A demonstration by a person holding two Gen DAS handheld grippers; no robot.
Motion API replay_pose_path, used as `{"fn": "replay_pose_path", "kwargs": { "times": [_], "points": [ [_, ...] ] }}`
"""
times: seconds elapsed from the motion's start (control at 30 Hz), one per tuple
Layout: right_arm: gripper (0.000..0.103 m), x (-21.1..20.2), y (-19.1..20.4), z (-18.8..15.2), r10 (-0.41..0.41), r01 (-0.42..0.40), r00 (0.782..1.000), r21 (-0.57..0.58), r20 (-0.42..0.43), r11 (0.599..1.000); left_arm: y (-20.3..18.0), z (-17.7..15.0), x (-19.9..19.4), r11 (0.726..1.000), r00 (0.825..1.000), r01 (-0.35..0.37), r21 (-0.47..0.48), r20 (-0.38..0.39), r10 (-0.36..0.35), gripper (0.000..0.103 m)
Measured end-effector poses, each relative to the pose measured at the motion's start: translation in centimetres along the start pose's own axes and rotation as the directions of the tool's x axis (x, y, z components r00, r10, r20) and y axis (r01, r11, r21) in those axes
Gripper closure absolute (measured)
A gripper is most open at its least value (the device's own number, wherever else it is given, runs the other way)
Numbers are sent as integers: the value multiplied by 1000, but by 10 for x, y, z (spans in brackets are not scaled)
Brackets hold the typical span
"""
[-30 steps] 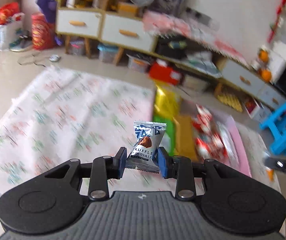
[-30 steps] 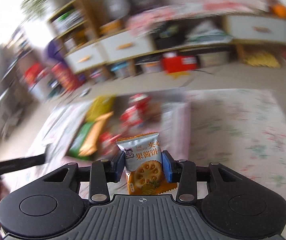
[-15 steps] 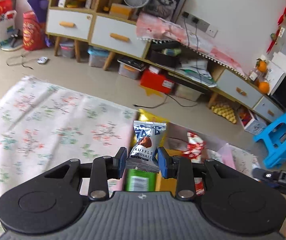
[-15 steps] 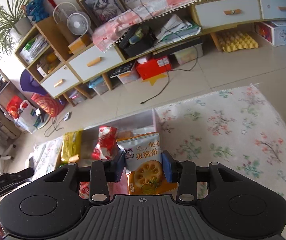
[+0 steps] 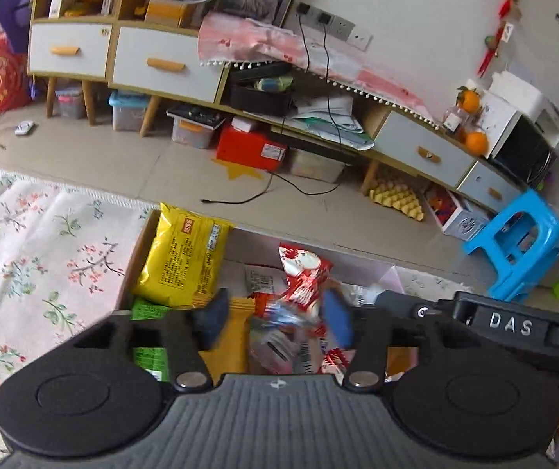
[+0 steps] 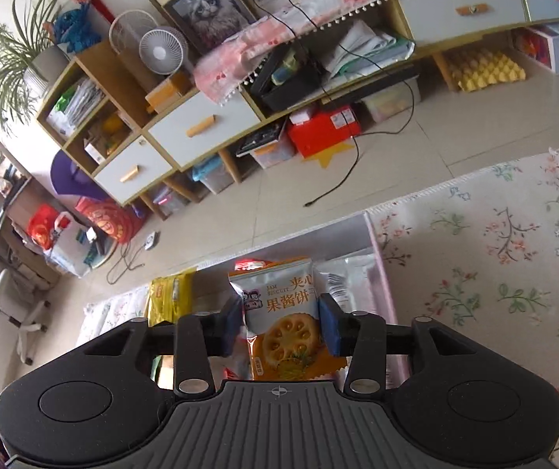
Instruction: Organize snacks
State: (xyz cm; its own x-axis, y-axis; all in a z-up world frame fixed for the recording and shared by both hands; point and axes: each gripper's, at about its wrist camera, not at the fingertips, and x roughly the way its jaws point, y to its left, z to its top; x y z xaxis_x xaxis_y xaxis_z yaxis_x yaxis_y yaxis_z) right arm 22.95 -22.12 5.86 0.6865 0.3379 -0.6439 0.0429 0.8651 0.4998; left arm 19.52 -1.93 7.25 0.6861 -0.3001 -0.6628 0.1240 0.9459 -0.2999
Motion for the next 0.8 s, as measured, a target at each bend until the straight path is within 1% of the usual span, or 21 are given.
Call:
{"fn": "replay_pose_path", "kwargs": {
  "times": [0.03, 0.1, 0.23, 0.3, 0.43, 0.5, 0.57, 0.67, 0.7, 0.8],
  "points": [
    [34, 1, 1, -2, -15, 15, 1000, -13, -10, 1000, 2, 0, -1, 1000, 1000, -11, 6, -5, 11, 53],
    [35, 1, 1, -3, -47, 46, 999, -23, -24, 999, 8, 1, -5, 1000, 1000, -1, -11, -15, 1, 54],
    [35, -14, -1, 3, -58, 58, 998, 2, 4, 998, 11, 1, -16, 1000, 1000, -4, -22, -15, 4, 54],
    [35, -20, 3, 4, -72, 72, 997, 1, 7, 997, 9, 1, -22, 1000, 1000, -17, -18, -12, 17, 52],
    [35, -26, 20, -3, -73, 72, 997, -19, -23, 997, 2, 2, -28, 999, 1000, -29, -20, 1, 29, 39],
    [36, -27, 31, -8, -88, 87, 996, -38, -30, 996, 0, 2, -34, 998, 998, -58, -18, 8, 58, 39],
    [35, -31, 42, -13, -131, 129, 991, -70, -19, 989, 0, 5, -40, 994, 993, -114, -4, 10, 114, 38],
    [34, -37, 54, -23, -177, 178, 984, -130, 17, 975, 0, 6, -55, 984, 982, -178, 12, 59, 177, 36],
    [34, -40, 56, -26, -184, 185, 983, -133, 21, 974, 0, 5, -61, 981, 979, -193, 19, 74, 191, 35],
    [34, -53, 60, -35, -166, 167, 986, -104, 25, 980, -4, -4, -74, 969, 967, -239, 61, 100, 233, 32]
  ]
}}
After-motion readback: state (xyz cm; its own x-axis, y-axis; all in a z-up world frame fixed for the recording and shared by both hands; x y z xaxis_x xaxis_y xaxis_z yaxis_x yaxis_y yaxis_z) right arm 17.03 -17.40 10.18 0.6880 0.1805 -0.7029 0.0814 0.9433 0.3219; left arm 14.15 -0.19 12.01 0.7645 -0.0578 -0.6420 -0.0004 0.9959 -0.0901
